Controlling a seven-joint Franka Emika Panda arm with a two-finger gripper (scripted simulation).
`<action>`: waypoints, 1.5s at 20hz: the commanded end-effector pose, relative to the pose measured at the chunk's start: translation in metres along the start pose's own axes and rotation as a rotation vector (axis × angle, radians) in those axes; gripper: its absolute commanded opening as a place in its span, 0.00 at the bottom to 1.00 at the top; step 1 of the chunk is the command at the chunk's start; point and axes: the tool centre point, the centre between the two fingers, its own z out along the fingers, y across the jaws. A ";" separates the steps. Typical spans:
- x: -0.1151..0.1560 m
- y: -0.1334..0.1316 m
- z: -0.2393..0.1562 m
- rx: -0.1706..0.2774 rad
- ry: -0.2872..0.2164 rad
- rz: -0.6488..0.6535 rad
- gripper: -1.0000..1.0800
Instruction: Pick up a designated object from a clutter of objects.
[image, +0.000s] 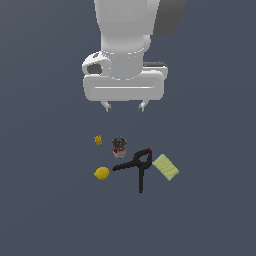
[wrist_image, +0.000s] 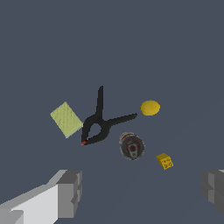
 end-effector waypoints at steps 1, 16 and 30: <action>0.000 0.000 0.000 0.000 0.000 0.000 0.96; 0.004 -0.001 0.007 0.033 0.003 0.030 0.96; -0.007 0.047 0.079 0.008 -0.014 -0.072 0.96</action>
